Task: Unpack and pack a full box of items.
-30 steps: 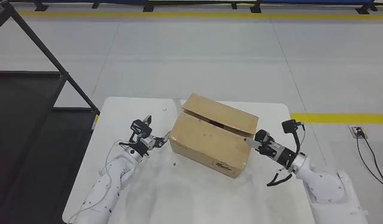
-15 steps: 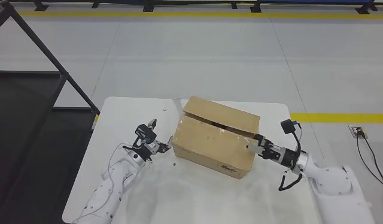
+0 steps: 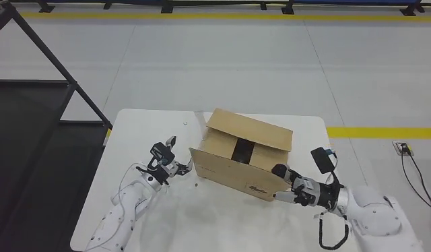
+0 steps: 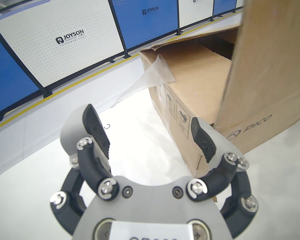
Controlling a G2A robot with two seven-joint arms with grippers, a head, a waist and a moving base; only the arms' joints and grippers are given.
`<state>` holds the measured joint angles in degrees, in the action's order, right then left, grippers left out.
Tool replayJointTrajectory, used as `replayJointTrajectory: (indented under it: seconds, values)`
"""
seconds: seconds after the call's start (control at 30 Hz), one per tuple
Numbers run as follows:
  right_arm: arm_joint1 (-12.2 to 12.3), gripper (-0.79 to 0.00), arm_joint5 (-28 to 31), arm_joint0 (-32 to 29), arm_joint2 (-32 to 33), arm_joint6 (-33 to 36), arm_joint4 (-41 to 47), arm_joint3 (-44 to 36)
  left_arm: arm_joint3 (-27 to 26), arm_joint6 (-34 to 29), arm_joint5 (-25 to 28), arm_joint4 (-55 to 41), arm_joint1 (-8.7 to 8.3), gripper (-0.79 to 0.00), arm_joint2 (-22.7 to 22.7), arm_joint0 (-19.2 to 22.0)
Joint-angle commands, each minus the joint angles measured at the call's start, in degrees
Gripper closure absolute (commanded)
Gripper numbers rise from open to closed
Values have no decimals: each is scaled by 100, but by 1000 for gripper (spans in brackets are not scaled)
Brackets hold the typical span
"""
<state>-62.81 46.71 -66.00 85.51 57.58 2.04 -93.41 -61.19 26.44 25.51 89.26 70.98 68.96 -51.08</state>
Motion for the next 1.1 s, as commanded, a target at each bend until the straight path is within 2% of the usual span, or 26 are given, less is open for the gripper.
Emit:
replayJointTrajectory:
  seconds: [0.0, 0.37, 0.6, 0.8, 1.07]
  values:
    - [125, -785, 121, -103, -60, -121, -30, -103, -31, -21, 35, 25, -2, -785, -22, -6]
    - [786, -785, 533, -263, -600, -533, -652, -240, -194, -76, 188, 191, -43, -785, -49, -53]
    - [1072, -785, 822, -217, -948, -823, -932, -35, -324, -121, 382, -406, -96, -785, 303, -93]
    - [1182, -785, 854, -134, -1155, -855, -859, 170, -542, -353, 997, -862, -152, -785, 480, -211]
    - [1162, -785, 664, 162, -1491, -978, -773, 457, -748, -924, 1959, -882, -262, -785, 557, -320]
